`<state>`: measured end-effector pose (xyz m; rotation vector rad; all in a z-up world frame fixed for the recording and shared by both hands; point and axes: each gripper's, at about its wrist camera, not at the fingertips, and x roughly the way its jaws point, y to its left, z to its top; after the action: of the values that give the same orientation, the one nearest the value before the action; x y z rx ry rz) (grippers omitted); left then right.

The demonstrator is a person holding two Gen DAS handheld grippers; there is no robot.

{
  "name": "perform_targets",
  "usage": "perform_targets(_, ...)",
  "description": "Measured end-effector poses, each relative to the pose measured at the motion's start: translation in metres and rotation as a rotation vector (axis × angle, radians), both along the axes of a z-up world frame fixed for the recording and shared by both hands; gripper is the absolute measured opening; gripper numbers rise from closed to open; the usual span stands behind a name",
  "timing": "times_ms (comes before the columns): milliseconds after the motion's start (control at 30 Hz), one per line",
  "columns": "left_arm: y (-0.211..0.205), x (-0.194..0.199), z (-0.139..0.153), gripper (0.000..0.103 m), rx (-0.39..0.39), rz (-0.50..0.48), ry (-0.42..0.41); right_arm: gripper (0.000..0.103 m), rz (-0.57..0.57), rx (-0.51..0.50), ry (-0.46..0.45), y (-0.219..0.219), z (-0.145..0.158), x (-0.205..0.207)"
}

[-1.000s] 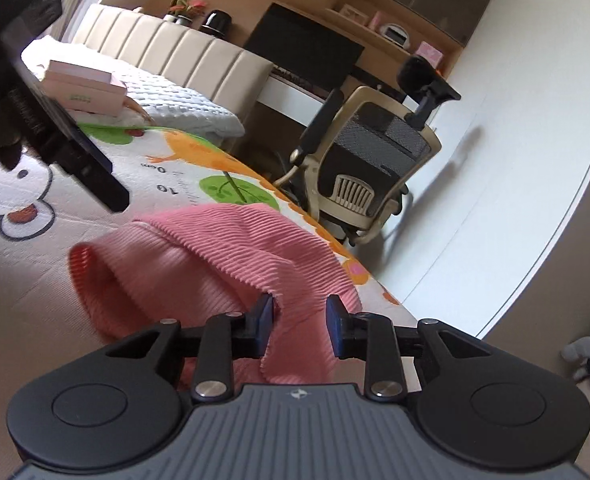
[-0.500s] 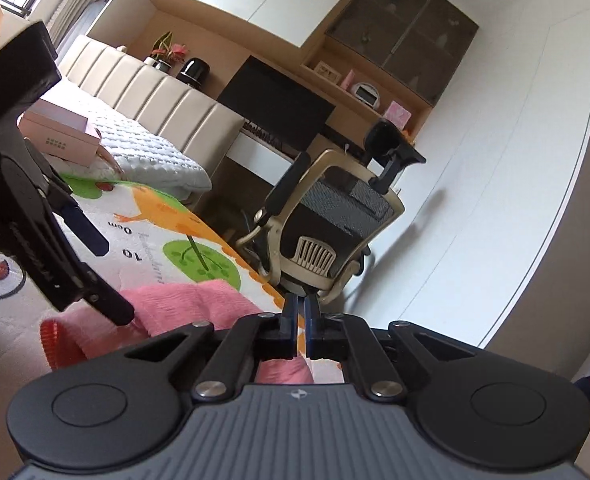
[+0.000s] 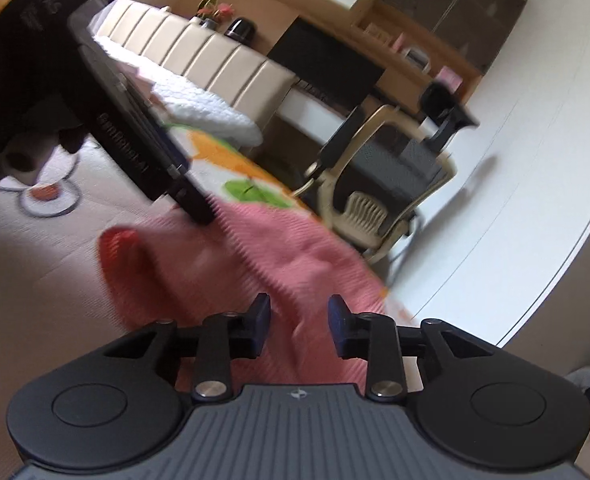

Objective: Fold clothes

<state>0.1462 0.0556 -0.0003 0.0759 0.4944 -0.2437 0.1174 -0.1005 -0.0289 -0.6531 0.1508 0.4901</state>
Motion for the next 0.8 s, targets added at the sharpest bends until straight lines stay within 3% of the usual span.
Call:
perform_targets(133, 0.003, 0.002, 0.0, 0.075, -0.002, 0.015, 0.0, 0.028, -0.049, 0.056, -0.037, -0.001, 0.015, 0.009)
perform_targets(300, 0.007, 0.005, -0.005, 0.076, 0.001, 0.033, 0.002, 0.028, -0.048, -0.033, -0.012, 0.001, -0.011, 0.01)
perform_targets(333, 0.008, 0.005, -0.009, 0.075, 0.005, 0.036, 0.004, 0.022, -0.052, -0.048, -0.02, 0.002, -0.017, 0.009)
perform_targets(367, 0.007, 0.005, -0.011, 0.068, 0.01, 0.035, -0.001, 0.017, -0.06, -0.058, -0.039, 0.002, -0.019, 0.01)
perform_targets(433, 0.006, 0.004, -0.009, 0.033, 0.019, 0.032, -0.028, 0.006, -0.062, -0.037, -0.049, 0.0, -0.014, 0.011)
perform_targets(467, 0.003, 0.003, -0.005, 0.007, 0.039, 0.042, -0.043, 0.004, -0.061, -0.025, -0.056, -0.002, -0.009, 0.011)
perform_targets(567, -0.008, -0.007, 0.017, 0.005, 0.099, 0.051, -0.153, 0.003, -0.061, -0.008, -0.107, -0.009, 0.008, 0.005)
perform_targets(633, -0.018, -0.018, 0.031, 0.004, 0.104, 0.002, -0.2, 0.003, -0.08, 0.006, -0.104, -0.02, 0.016, 0.002)
perform_targets(800, -0.054, -0.036, 0.03, 0.003, 0.109, -0.176, -0.145, 0.003, -0.133, -0.005, -0.011, -0.045, 0.0, -0.004)
